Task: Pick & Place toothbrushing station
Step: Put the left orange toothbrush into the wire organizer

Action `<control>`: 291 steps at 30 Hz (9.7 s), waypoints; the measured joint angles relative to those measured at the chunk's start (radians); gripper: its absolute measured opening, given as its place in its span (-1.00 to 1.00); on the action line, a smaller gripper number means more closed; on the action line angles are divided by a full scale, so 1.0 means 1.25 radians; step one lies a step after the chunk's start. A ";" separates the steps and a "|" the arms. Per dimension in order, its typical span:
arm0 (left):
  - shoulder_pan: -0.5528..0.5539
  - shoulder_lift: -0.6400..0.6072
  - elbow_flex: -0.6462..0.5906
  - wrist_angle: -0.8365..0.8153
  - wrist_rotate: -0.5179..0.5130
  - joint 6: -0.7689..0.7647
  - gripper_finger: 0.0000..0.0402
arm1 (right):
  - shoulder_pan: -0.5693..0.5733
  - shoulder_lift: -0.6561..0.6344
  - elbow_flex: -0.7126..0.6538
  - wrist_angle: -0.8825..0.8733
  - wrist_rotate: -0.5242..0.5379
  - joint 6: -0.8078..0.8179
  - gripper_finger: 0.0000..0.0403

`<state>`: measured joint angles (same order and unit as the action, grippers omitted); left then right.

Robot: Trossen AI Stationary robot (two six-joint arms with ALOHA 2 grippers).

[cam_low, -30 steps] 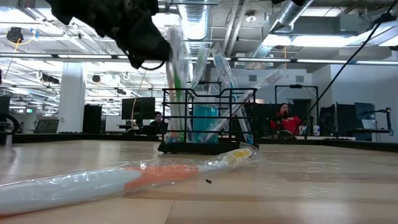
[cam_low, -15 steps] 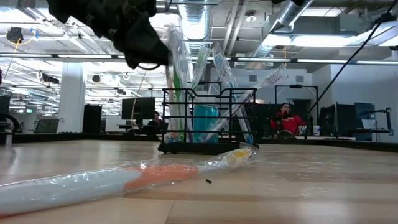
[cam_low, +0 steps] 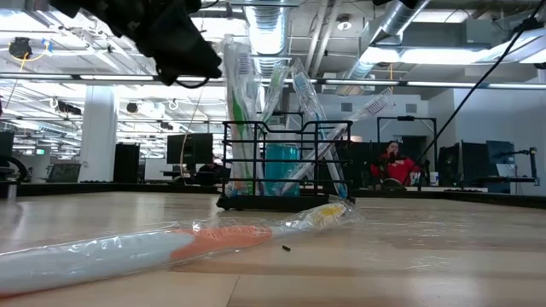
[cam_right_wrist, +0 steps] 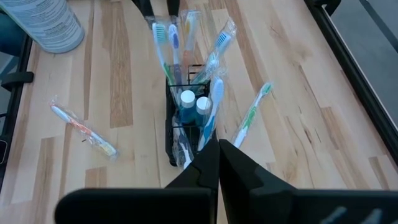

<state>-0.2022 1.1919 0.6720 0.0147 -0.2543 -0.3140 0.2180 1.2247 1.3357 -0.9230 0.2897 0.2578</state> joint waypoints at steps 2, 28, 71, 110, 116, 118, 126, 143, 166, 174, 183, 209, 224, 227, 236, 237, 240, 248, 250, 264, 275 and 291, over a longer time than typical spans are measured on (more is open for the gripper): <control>-0.015 0.000 0.000 -0.018 0.000 -0.022 -0.45 | 0.000 0.000 0.000 0.000 0.000 -0.002 -1.00; -0.281 0.106 0.016 -0.028 -0.143 -0.325 -0.54 | 0.000 0.000 0.000 0.000 0.000 0.003 -1.00; -0.285 0.552 0.366 -0.139 0.057 -0.570 -0.68 | 0.000 0.000 0.000 -0.010 -0.003 0.025 -1.00; -0.259 0.662 0.367 -0.004 0.147 -0.555 -0.50 | 0.000 0.000 0.000 -0.010 -0.002 0.016 -1.00; -0.258 0.677 0.368 -0.003 0.146 -0.555 -0.75 | 0.000 0.000 0.000 -0.010 -0.001 0.016 -1.00; -0.258 0.677 0.368 0.000 0.146 -0.555 -0.90 | 0.000 0.000 0.000 -0.010 -0.001 0.016 -1.00; -0.259 0.673 0.367 0.005 0.134 -0.551 -0.98 | 0.000 0.000 0.000 -0.010 -0.001 0.016 -1.00; -0.262 0.539 0.363 0.001 -0.028 -0.393 -0.98 | 0.000 0.000 0.000 -0.010 -0.001 0.016 -1.00; -0.248 0.280 0.364 0.002 -0.242 -0.044 -1.00 | 0.000 0.000 0.000 0.082 -0.003 -0.045 -1.00; -0.245 0.172 0.364 0.005 -0.310 0.080 -1.00 | 0.003 0.000 0.000 0.216 -0.037 -0.144 -1.00; -0.207 0.129 0.365 0.010 -0.330 0.167 -1.00 | 0.003 0.000 0.000 0.386 -0.133 -0.246 -1.00; -0.101 0.089 0.365 0.077 -0.251 0.286 -1.00 | -0.040 0.056 0.000 0.483 -0.193 -0.299 -0.56; -0.101 0.088 0.362 0.080 -0.251 0.290 -1.00 | -0.041 0.058 0.000 0.565 -0.193 -0.312 -0.30; -0.101 0.088 0.362 0.080 -0.251 0.290 -1.00 | -0.041 0.058 0.000 0.597 -0.193 -0.317 -0.26; -0.095 0.089 0.362 0.087 -0.251 0.290 -1.00 | -0.053 0.092 0.003 0.656 -0.191 -0.314 -0.25; -0.095 0.092 0.362 0.089 -0.251 0.290 -1.00 | -0.055 0.096 0.000 0.646 -0.192 -0.314 -0.26; -0.092 0.096 0.361 0.090 -0.251 0.290 -1.00 | -0.064 0.117 0.000 0.660 -0.193 -0.313 -0.31; -0.092 0.095 0.345 0.099 -0.251 0.290 -1.00 | -0.074 0.117 0.000 0.671 -0.193 -0.311 -0.40; -0.086 0.095 0.338 0.101 -0.251 0.290 -1.00 | -0.074 0.117 0.000 0.669 -0.193 -0.301 -0.40; -0.084 0.095 0.328 0.135 -0.221 0.290 -1.00 | -0.083 0.117 0.000 0.680 -0.193 -0.296 -0.40; -0.084 0.095 0.328 0.135 -0.220 0.290 -1.00 | -0.083 0.121 0.000 0.685 -0.193 -0.296 -0.57; -0.079 0.095 0.328 0.130 -0.218 0.290 -1.00 | -0.083 0.120 0.000 0.681 -0.217 -0.292 -0.95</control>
<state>-0.3016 1.3109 1.0821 0.1776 -0.5266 0.0483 0.1146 1.3750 1.3357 -0.0722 0.0185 -0.1071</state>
